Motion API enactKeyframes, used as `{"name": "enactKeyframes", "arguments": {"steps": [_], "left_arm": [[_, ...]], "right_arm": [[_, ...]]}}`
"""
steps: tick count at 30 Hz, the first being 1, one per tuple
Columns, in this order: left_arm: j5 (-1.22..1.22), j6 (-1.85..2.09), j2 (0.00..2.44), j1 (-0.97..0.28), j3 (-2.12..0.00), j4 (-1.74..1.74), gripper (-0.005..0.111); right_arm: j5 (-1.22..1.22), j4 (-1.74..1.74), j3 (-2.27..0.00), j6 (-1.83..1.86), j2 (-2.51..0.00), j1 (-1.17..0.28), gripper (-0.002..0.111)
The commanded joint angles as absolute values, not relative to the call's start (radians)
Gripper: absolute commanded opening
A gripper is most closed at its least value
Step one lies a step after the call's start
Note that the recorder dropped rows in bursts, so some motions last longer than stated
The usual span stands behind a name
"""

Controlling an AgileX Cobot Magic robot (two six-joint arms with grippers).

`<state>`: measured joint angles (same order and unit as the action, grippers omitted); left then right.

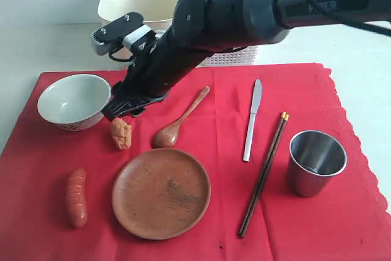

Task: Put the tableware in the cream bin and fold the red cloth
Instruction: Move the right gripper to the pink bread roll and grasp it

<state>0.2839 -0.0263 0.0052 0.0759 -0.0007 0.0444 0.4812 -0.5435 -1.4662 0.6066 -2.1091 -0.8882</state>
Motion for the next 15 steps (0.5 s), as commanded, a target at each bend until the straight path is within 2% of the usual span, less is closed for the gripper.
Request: {"name": "enactKeyframes", "arguments": {"steps": [1,7,15], "left_arm": [[0.276,-0.034,0.0,0.07,0.0,0.041,0.001],[0.276,-0.034,0.0,0.07,0.0,0.041,0.001],[0.276,-0.034,0.0,0.07,0.0,0.041,0.001]], "right_arm": [[0.449,-0.54,-1.472,0.601,-2.138,-0.916,0.063],[0.431,-0.533,-1.474,0.601,-2.18,-0.919,0.074],[0.384,-0.543,-1.474,0.656,-2.2,-0.951,0.074]]}}
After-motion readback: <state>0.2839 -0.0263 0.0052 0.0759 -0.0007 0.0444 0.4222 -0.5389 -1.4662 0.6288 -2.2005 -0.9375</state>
